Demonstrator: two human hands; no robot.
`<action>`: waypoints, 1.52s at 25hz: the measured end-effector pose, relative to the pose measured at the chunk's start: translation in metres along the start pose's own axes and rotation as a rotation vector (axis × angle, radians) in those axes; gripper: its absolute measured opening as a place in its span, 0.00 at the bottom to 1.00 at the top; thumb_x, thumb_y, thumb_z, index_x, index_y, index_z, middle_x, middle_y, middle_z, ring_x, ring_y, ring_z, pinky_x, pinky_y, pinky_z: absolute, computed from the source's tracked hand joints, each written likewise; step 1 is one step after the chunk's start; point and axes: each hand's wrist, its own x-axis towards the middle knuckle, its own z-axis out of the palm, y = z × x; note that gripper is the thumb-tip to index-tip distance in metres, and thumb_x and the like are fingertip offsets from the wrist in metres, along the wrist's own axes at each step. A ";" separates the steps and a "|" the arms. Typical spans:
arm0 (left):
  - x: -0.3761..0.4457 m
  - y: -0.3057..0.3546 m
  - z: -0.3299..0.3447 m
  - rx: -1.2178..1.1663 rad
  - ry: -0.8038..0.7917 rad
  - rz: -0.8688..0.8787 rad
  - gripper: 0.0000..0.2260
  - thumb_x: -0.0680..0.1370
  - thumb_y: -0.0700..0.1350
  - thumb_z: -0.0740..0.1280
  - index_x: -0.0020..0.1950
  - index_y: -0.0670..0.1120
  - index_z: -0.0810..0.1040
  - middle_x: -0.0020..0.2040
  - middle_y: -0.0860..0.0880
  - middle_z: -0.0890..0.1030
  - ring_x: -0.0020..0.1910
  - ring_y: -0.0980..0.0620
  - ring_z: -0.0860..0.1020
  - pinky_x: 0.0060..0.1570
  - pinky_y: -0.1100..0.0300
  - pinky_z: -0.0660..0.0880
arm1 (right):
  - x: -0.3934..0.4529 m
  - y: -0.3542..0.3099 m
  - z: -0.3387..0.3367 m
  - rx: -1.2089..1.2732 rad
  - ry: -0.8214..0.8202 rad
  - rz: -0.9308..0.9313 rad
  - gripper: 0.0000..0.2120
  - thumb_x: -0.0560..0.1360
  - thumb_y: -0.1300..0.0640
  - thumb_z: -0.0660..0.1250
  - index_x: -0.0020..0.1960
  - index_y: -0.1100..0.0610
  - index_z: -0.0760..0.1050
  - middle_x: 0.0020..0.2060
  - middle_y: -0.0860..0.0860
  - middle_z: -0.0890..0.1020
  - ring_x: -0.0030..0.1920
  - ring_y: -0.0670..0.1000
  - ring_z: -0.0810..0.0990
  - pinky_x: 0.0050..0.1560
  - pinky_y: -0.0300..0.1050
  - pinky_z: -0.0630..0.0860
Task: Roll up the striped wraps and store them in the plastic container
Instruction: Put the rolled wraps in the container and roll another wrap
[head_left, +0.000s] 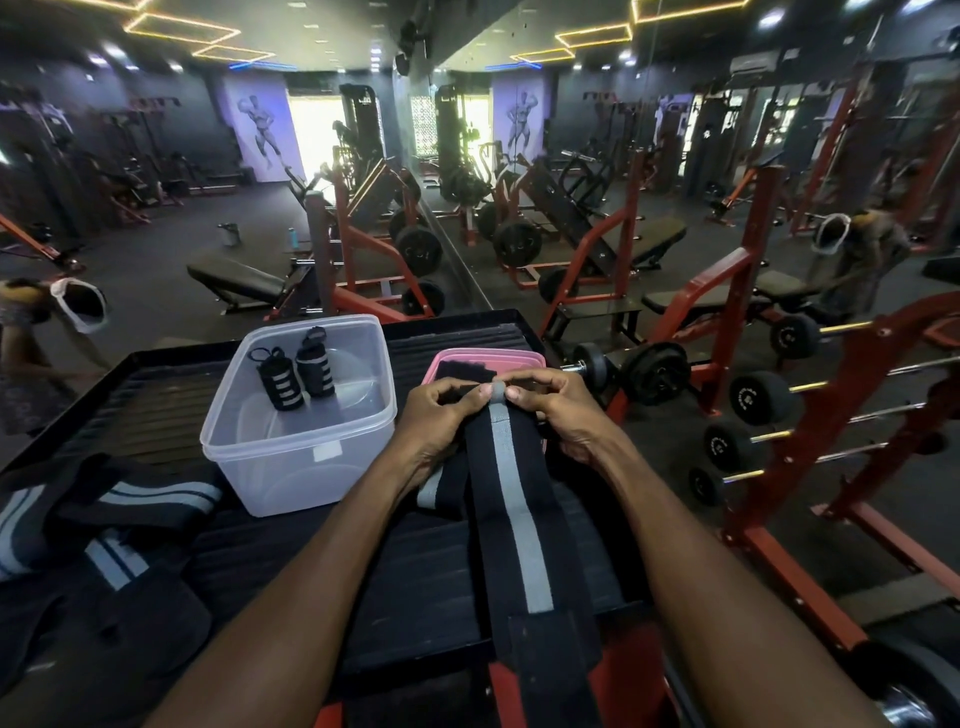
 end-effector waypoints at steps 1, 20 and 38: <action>-0.001 0.001 0.000 0.047 0.021 0.036 0.04 0.73 0.42 0.76 0.47 0.47 0.86 0.47 0.45 0.87 0.50 0.46 0.84 0.55 0.51 0.80 | -0.001 -0.002 0.000 0.015 -0.011 0.025 0.07 0.75 0.65 0.70 0.52 0.59 0.83 0.37 0.50 0.86 0.37 0.45 0.83 0.33 0.35 0.75; -0.005 0.005 0.003 0.003 0.021 0.080 0.06 0.73 0.38 0.75 0.50 0.42 0.85 0.48 0.39 0.86 0.48 0.43 0.84 0.59 0.43 0.79 | 0.002 0.001 0.000 0.121 0.008 0.029 0.04 0.78 0.61 0.68 0.48 0.60 0.82 0.29 0.48 0.83 0.28 0.43 0.79 0.28 0.36 0.72; -0.007 0.013 0.003 -0.146 0.013 0.090 0.02 0.75 0.42 0.74 0.46 0.45 0.85 0.46 0.43 0.86 0.46 0.49 0.84 0.50 0.55 0.81 | 0.002 0.004 0.001 0.153 0.030 -0.026 0.09 0.75 0.70 0.68 0.53 0.63 0.82 0.45 0.57 0.87 0.44 0.52 0.86 0.47 0.44 0.82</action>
